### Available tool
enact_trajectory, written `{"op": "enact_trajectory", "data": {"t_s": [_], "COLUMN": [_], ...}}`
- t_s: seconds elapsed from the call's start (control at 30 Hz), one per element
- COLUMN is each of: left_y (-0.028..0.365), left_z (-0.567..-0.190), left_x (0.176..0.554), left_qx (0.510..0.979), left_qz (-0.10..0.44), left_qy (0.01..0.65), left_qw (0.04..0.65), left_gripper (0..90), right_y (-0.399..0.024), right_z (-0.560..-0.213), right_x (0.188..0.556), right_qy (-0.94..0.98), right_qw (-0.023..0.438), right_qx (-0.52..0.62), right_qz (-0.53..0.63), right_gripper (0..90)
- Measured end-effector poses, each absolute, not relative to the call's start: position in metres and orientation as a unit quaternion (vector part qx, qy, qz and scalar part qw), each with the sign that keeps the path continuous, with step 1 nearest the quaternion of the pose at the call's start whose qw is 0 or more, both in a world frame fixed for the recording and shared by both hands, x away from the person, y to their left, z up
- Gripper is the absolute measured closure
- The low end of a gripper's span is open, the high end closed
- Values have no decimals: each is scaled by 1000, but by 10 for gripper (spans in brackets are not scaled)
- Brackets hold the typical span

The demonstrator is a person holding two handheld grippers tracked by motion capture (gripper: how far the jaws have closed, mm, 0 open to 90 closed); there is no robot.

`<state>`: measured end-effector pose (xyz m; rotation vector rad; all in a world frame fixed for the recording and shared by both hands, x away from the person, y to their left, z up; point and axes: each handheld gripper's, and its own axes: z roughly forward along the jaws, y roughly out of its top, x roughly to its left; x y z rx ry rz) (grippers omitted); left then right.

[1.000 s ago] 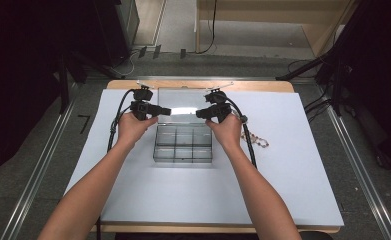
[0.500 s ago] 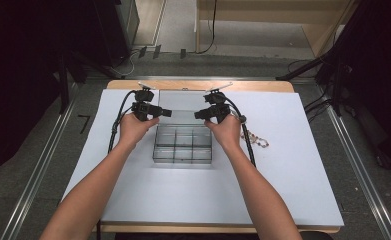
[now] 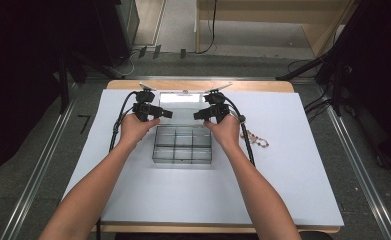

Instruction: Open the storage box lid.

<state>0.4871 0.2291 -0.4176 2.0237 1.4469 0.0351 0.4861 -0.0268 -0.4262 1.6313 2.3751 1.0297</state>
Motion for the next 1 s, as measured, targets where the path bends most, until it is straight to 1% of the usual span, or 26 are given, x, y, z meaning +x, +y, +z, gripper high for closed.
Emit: {"op": "enact_trajectory", "data": {"t_s": [0.47,0.67,0.9,1.0], "left_y": [228,228,228,228], "left_z": [-422,-425,-427,-428], "left_x": [489,491,492,493], "left_qx": [772,768,766,767], "left_qz": [3,-11,-18,-24], "left_qy": [555,562,565,566], "left_qw": [311,307,306,303], "left_gripper": [396,373,364,347], "right_y": [-26,-26,-25,-25], "right_z": [-429,-432,-433,-434], "right_x": [490,493,494,495], "right_qy": [775,774,775,772], "right_qw": [24,9,4,-1], "right_qx": [541,545,548,553], "right_qz": [326,321,315,313], "right_gripper": [317,295,279,270]}}
